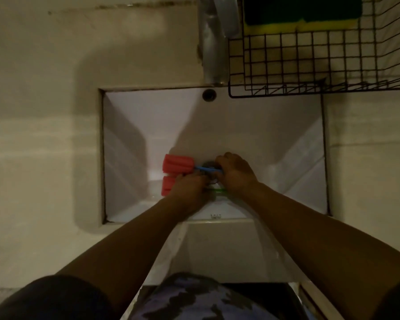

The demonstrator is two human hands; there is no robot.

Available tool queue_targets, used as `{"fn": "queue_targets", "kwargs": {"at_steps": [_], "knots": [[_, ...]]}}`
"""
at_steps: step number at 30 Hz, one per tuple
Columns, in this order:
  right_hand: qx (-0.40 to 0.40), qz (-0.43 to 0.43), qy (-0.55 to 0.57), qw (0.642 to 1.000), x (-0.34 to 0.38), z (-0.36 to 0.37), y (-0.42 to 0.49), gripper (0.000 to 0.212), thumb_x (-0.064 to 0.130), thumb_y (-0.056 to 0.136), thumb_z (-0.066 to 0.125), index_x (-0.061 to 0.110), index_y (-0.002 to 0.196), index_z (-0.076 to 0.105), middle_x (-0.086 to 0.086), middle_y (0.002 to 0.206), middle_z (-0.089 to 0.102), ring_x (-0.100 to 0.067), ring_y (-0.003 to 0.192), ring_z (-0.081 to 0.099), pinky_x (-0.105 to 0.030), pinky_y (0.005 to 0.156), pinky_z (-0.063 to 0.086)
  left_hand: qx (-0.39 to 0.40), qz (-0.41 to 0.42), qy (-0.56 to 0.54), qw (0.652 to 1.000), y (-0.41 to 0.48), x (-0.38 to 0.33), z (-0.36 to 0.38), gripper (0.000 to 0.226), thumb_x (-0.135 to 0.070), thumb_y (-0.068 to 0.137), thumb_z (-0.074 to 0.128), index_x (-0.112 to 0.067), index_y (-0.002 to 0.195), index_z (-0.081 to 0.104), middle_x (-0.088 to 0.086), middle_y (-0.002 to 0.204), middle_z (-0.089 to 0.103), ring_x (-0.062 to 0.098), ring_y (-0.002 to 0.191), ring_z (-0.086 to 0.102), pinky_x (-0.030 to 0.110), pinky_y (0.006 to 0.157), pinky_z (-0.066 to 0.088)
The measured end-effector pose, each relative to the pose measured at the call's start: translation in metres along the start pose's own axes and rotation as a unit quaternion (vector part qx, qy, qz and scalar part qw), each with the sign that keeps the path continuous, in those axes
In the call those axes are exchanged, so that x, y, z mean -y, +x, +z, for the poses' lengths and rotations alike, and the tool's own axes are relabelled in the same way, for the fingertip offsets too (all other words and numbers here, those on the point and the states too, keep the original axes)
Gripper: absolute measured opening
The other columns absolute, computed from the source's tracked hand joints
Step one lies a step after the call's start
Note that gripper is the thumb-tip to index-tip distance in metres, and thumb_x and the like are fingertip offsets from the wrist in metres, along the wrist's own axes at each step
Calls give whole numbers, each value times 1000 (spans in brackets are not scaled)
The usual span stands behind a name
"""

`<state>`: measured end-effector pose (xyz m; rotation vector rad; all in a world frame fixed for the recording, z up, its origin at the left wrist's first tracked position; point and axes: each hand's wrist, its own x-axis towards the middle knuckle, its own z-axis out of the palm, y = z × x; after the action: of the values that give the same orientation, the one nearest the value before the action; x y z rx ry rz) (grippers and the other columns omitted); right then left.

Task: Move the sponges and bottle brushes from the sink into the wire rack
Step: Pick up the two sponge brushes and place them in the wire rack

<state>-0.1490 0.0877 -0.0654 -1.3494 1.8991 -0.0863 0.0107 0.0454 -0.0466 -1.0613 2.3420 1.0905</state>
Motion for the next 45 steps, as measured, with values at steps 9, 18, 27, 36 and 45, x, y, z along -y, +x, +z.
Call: {"fn": "queue_targets", "kwargs": {"at_steps": [9, 18, 27, 36, 45], "knots": [[29, 38, 10, 999, 2, -4, 10, 16, 28, 88, 64, 14, 95, 67, -13, 105, 59, -30, 94, 56, -34, 75, 44, 49, -18, 22, 998, 5, 0, -1, 18, -39, 91, 59, -23, 96, 66, 2, 99, 68, 20, 91, 61, 37, 88, 50], [-20, 6, 54, 998, 3, -4, -14, 13, 19, 90, 61, 7, 93, 66, -15, 94, 62, -30, 87, 56, -31, 68, 38, 62, 54, 71, 994, -4, -18, -10, 15, -30, 93, 57, -18, 89, 64, 4, 91, 67, 20, 81, 62, 40, 79, 55], [-84, -38, 6, 996, 18, -31, -40, 14, 21, 88, 58, 16, 89, 71, -7, 80, 61, -25, 76, 56, -30, 61, 33, -10, 112, 95, 989, -28, -35, -36, 23, -22, 95, 57, -9, 114, 60, 10, 100, 68, 23, 85, 65, 38, 81, 54], [-174, -98, -46, 979, 49, -56, -90, 16, 30, 91, 59, 19, 88, 70, 2, 74, 54, -14, 70, 48, -26, 61, 32, -70, 142, 98, 983, -78, -60, -58, 21, -29, 96, 56, -12, 106, 62, 4, 96, 66, 8, 73, 50, 22, 69, 40], [-251, -127, -103, 954, 99, -101, -139, 19, 28, 95, 53, 19, 92, 69, -1, 84, 63, -14, 78, 53, -30, 69, 46, -159, 178, 126, 963, -125, -76, -92, 23, -37, 95, 55, -19, 96, 68, -3, 87, 69, 9, 73, 60, 26, 71, 50]]}}
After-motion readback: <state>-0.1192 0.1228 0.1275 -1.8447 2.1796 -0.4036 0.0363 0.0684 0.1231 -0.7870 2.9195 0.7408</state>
